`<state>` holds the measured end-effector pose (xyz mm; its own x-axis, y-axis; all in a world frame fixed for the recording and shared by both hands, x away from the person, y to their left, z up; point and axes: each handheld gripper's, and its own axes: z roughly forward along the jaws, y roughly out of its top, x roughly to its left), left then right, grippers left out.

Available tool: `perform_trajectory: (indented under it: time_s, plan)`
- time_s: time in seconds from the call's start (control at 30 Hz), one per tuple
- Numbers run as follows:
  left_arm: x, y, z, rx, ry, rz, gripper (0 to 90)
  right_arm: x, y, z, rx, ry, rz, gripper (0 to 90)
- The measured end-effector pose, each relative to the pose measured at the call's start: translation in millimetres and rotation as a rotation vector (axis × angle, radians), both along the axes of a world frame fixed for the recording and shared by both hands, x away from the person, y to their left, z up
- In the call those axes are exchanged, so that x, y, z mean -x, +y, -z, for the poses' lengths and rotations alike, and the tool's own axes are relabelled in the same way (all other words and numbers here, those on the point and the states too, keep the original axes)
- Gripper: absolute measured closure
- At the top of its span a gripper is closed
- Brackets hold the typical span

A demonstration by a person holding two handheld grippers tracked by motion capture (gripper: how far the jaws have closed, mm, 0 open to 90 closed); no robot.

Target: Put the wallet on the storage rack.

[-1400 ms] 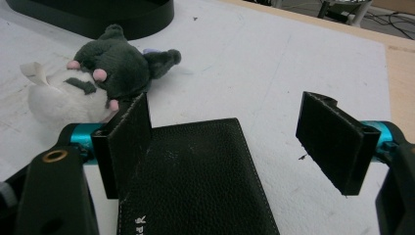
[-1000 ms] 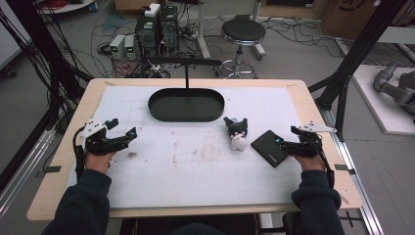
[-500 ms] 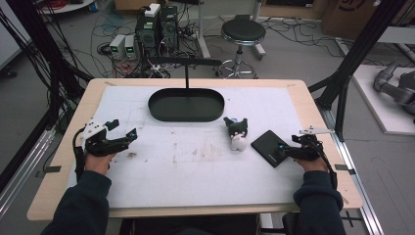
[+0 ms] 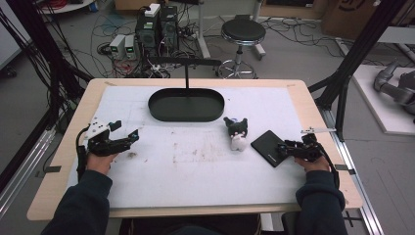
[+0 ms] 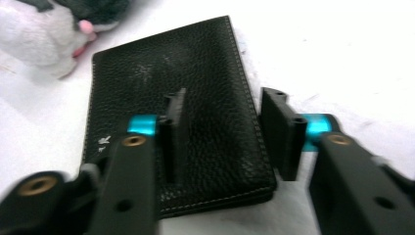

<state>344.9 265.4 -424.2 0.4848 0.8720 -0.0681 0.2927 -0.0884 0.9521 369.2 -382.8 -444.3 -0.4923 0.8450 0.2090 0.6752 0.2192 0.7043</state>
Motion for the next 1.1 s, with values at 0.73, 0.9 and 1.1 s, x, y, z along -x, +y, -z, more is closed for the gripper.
perform_trajectory:
  time_s: [0.73, 0.9, 1.1]
  plan:
    - [1.3, -1.4, -0.9, 0.000, 0.002, 0.003, 21.5, 30.8, 15.9, -79.3, 0.172, -0.207, 0.017, 87.9]
    - [0.9, -0.8, -0.6, 0.001, 0.004, 0.005, 21.5, 32.3, 22.5, -81.6, 0.166, -0.200, -0.020, 87.9]
    - [1.4, -0.2, -1.1, 0.001, 0.002, 0.002, 21.5, 36.2, 31.3, -82.9, 0.071, -0.177, -0.079, 87.9]
